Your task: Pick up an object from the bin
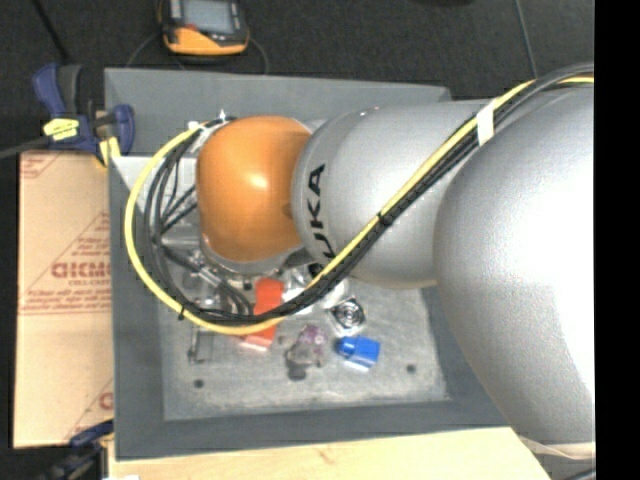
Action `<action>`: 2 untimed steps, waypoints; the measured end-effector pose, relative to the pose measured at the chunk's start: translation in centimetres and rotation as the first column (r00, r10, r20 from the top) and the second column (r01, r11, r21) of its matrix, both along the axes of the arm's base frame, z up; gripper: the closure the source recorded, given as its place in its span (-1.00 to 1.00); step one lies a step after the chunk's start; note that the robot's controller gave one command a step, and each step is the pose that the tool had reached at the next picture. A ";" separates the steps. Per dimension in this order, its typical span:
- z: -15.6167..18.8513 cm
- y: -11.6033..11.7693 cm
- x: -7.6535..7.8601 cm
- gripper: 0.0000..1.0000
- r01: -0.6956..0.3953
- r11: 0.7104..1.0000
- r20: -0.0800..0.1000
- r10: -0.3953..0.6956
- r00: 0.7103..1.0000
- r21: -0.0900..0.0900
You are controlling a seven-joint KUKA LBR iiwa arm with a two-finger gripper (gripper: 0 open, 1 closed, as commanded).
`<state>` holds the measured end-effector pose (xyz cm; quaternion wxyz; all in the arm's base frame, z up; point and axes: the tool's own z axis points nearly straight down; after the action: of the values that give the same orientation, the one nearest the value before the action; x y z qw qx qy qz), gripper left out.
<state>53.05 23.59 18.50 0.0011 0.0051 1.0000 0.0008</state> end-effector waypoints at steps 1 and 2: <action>-8.8 -4.2 7.0 -1.00 0.037 0.999 0.001 -0.037 0.999 -0.003; -11.6 -11.1 7.7 -1.00 -0.016 1.000 -0.001 0.016 1.000 -0.006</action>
Offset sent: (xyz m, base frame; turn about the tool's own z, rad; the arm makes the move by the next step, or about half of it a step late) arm 0.0677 -0.0380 -0.0836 0.0320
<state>60.79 12.46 6.89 0.0006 -0.0030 1.0000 -0.0021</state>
